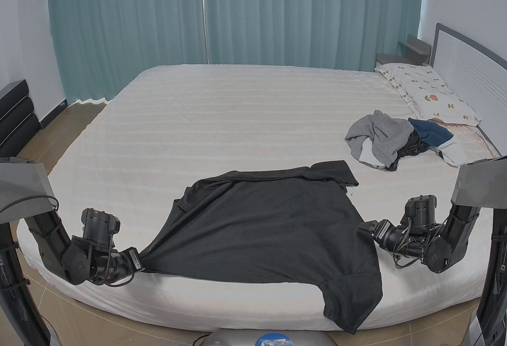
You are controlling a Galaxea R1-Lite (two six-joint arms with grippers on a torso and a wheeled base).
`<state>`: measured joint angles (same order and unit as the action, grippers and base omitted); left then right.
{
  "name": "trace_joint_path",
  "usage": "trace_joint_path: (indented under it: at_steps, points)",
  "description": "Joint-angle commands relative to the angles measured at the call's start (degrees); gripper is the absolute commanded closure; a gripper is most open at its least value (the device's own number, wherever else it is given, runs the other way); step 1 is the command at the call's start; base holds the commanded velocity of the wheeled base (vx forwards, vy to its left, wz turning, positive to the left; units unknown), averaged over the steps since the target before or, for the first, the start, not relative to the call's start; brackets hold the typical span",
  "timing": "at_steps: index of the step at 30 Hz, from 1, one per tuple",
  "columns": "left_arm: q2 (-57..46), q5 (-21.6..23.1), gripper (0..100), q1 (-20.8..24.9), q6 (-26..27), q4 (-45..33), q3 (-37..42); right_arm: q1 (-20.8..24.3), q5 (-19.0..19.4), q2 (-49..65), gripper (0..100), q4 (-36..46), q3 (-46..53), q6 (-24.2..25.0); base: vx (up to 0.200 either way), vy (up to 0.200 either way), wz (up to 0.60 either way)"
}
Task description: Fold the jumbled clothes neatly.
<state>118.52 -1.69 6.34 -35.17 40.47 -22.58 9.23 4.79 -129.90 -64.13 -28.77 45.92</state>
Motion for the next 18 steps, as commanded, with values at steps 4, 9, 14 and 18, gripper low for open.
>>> trace_joint_path:
  at_steps: [4,9,14,18]
  points:
    - [-3.0,-0.1,100,-4.1,3.6,-3.6,0.8,0.3,0.1,-3.8,0,-0.9,-0.2,0.0,0.000,0.000,0.00]
    - [-4.2,0.5,100,-4.0,3.6,-6.1,0.4,0.4,0.3,-4.0,100,-0.9,-1.2,0.1,0.000,0.000,0.00]
    - [-3.7,0.7,100,-4.0,3.5,-5.8,0.3,0.2,0.2,-4.0,100,-0.9,-3.6,0.4,0.000,0.000,0.00]
    - [-4.0,0.9,100,-4.4,3.5,-5.9,0.0,0.2,0.0,-4.4,100,0.7,-8.8,0.2,0.000,0.000,0.00]
